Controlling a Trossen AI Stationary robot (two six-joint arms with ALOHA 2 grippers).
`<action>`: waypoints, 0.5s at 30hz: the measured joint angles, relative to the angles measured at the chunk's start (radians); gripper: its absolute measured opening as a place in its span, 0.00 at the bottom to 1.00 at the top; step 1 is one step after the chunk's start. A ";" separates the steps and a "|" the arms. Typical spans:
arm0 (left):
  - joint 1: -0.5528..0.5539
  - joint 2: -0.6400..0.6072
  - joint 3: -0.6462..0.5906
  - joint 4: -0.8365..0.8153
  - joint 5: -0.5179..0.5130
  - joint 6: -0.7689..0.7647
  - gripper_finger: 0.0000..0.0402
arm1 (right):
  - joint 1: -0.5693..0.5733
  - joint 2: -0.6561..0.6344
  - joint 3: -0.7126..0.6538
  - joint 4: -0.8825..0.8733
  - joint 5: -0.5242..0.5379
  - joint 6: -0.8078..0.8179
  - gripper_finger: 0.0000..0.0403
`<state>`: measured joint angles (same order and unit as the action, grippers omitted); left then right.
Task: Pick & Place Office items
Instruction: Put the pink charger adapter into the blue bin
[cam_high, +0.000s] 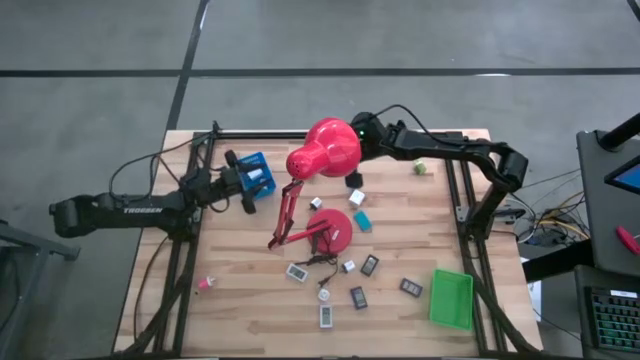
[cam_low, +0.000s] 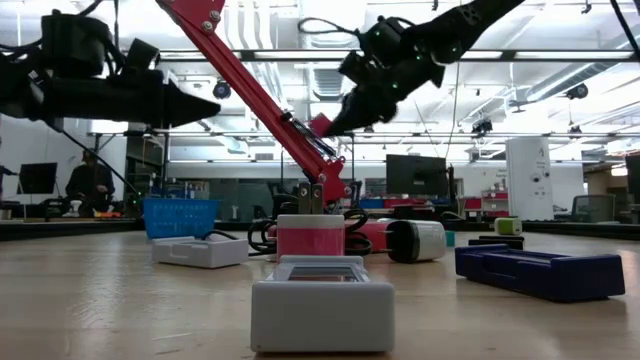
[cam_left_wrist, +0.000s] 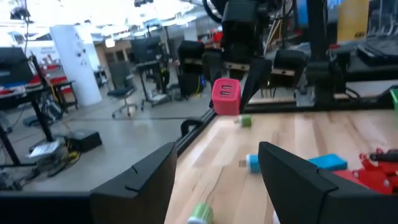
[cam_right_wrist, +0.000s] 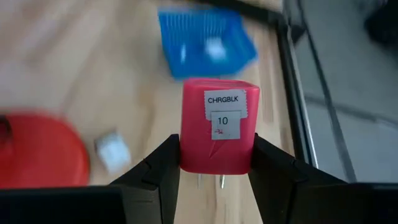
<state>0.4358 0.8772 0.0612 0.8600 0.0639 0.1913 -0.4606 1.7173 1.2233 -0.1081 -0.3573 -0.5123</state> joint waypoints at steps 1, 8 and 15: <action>0.000 0.000 0.000 0.011 0.005 0.000 0.58 | 0.000 0.004 -0.006 0.045 -0.030 0.020 0.35; 0.001 0.018 0.003 0.114 0.063 -0.006 0.58 | 0.000 0.096 -0.028 0.365 -0.179 0.162 0.35; 0.004 0.101 0.033 0.184 0.102 -0.016 0.58 | 0.000 0.216 -0.020 0.599 -0.252 0.256 0.35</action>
<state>0.4397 0.9782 0.0942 1.0443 0.1661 0.1753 -0.4606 1.9338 1.2034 0.4910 -0.6092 -0.2562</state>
